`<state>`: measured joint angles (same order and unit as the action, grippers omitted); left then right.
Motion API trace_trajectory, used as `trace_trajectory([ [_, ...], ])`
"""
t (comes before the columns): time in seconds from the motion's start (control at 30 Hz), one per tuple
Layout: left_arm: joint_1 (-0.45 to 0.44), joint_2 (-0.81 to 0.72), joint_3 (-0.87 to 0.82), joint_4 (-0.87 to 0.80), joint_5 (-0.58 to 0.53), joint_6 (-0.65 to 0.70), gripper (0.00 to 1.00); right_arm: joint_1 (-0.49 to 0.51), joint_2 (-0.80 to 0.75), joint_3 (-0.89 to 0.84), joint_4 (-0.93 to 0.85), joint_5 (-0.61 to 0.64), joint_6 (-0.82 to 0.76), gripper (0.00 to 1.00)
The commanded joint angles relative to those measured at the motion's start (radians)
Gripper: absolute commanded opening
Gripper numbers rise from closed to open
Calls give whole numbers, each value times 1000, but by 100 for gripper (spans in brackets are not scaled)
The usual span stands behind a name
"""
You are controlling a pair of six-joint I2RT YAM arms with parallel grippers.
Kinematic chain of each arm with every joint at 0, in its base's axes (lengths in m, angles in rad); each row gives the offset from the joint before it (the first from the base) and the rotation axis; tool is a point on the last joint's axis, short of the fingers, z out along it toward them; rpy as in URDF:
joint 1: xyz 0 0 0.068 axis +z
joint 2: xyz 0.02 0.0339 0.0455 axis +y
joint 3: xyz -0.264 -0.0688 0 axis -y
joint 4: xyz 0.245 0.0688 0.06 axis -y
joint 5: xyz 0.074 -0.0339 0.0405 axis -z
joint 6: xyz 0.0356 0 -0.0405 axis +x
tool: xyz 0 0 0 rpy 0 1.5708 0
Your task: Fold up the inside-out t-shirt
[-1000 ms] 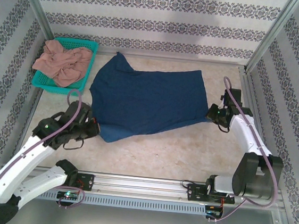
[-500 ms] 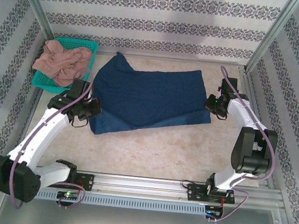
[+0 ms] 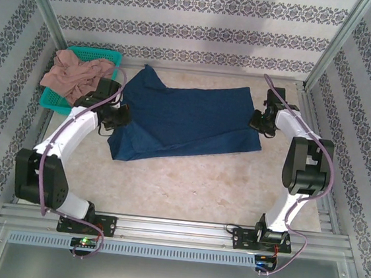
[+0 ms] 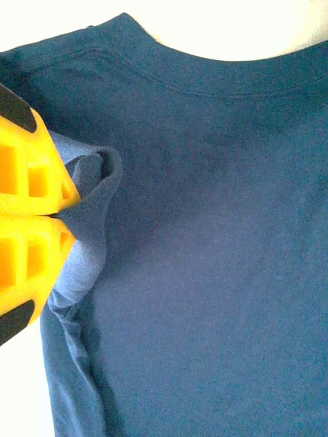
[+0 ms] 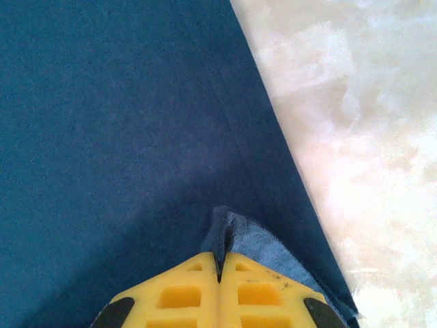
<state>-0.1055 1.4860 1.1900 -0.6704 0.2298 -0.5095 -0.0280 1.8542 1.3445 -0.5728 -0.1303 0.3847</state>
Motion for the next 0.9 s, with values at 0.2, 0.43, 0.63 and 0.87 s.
trace_trajectory([
  [0.2,41,122,121,44,40,46,4,5,54,71,-39,74,-35,0],
  [0.43,56,160,160,39,47,50,4,5,72,90,-52,81,-40,0],
  [0.63,82,140,154,22,60,60,1,1,52,83,-65,93,-51,0],
  [0.87,107,114,133,26,69,63,1,-3,42,59,-49,80,-52,0],
])
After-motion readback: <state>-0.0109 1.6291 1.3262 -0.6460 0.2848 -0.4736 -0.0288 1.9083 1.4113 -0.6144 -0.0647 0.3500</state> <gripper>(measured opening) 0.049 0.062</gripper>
